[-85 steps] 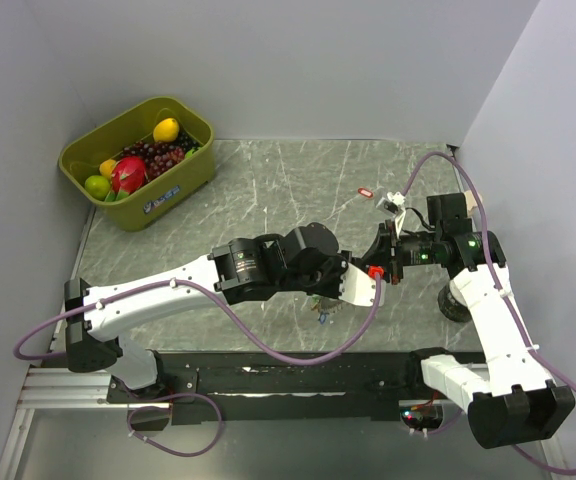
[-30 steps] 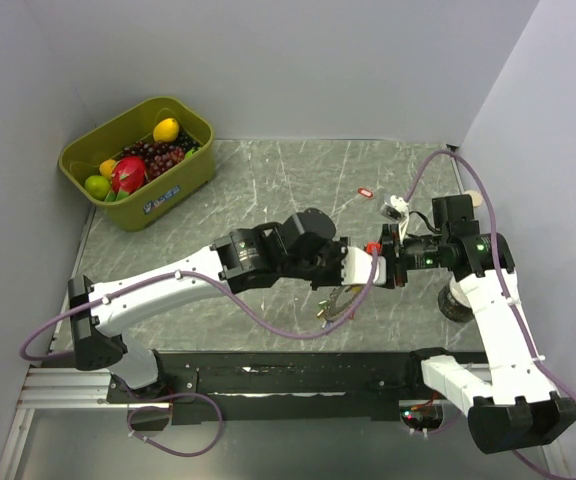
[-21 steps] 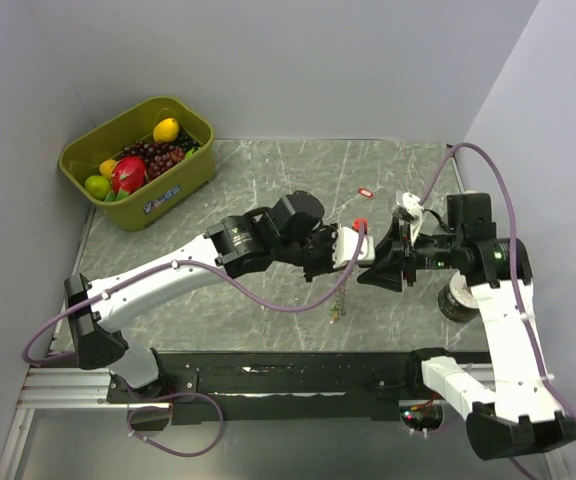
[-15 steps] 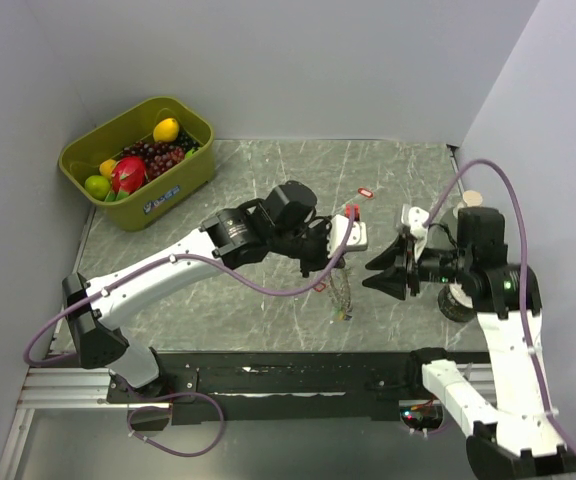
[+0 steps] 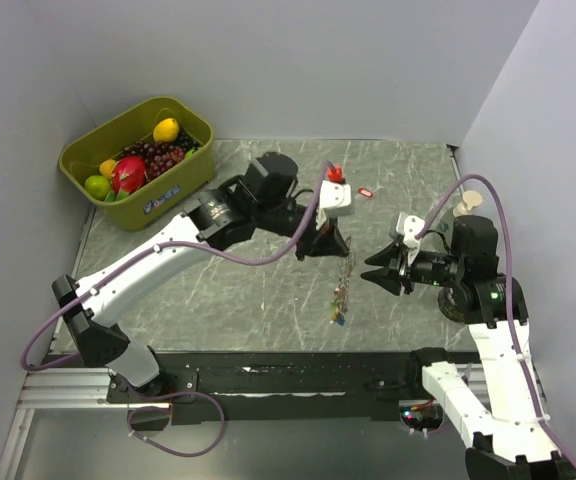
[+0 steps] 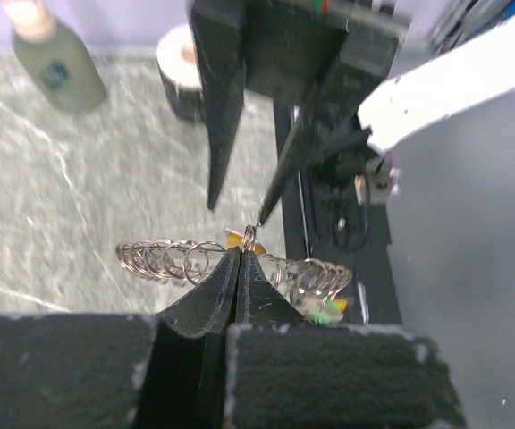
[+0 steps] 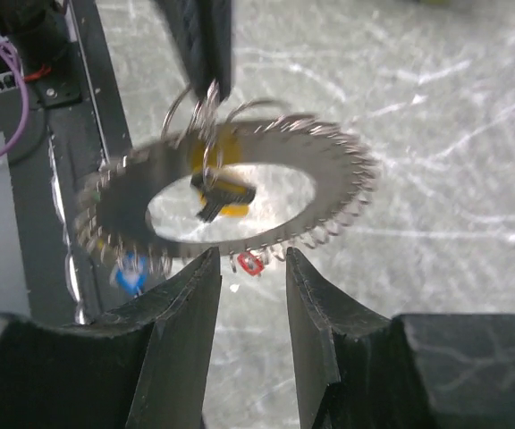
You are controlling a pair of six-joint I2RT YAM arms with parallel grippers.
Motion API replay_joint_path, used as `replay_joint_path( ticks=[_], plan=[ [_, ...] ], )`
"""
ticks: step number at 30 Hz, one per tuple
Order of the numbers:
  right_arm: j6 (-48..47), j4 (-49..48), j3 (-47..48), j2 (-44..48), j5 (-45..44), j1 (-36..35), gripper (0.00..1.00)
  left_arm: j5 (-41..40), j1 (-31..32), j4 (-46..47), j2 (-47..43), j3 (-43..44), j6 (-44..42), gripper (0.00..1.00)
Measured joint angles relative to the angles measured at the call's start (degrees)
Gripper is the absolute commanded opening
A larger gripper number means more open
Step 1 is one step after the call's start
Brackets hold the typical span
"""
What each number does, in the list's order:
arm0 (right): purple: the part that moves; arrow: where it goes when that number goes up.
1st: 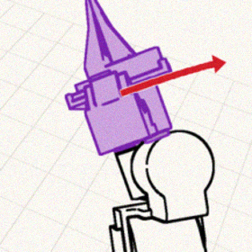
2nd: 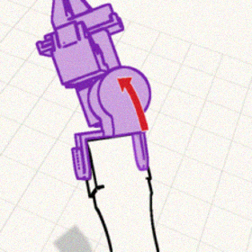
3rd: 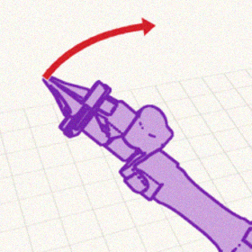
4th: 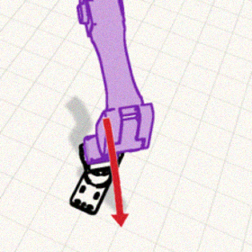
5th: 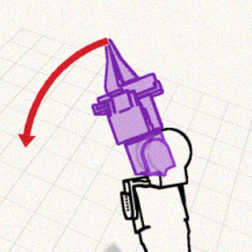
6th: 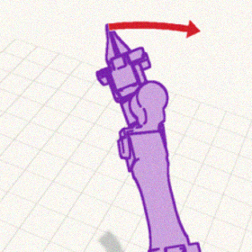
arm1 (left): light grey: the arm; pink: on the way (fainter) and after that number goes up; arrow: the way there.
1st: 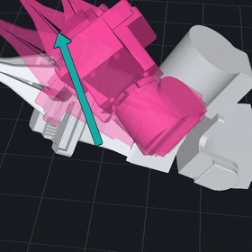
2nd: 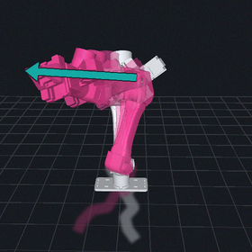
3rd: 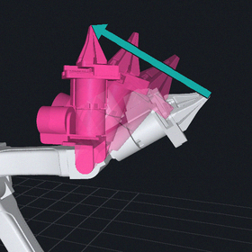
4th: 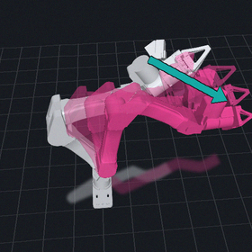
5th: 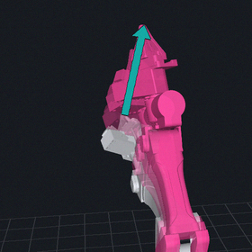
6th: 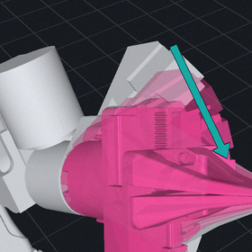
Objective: Remove the keys from the keyring
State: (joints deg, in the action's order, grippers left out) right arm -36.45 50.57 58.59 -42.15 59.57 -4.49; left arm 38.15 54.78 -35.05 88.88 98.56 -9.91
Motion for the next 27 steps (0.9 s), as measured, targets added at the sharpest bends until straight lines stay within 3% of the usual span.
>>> replay_joint_path(
  ticks=[5, 13, 24, 27],
  plan=[
    [0.5, -1.6, 3.2, 0.1, 4.1, 0.0, 0.43, 3.2, -1.9, 1.9, 0.0, 4.1, 3.0, 0.01],
    [4.3, -5.3, 7.2, 1.5, 10.1, 0.0, 0.41, 6.2, -4.2, 4.8, 0.8, 3.3, 7.5, 0.01],
    [9.7, -12.1, 7.4, 1.4, 7.1, 0.0, 0.38, 10.3, -4.9, 5.7, 1.2, 3.3, 11.3, 0.01],
    [10.6, -13.8, 7.3, 1.2, 6.6, 0.0, 0.33, 11.0, -4.9, 5.9, 1.2, 3.3, 11.6, 0.01]
  ],
)
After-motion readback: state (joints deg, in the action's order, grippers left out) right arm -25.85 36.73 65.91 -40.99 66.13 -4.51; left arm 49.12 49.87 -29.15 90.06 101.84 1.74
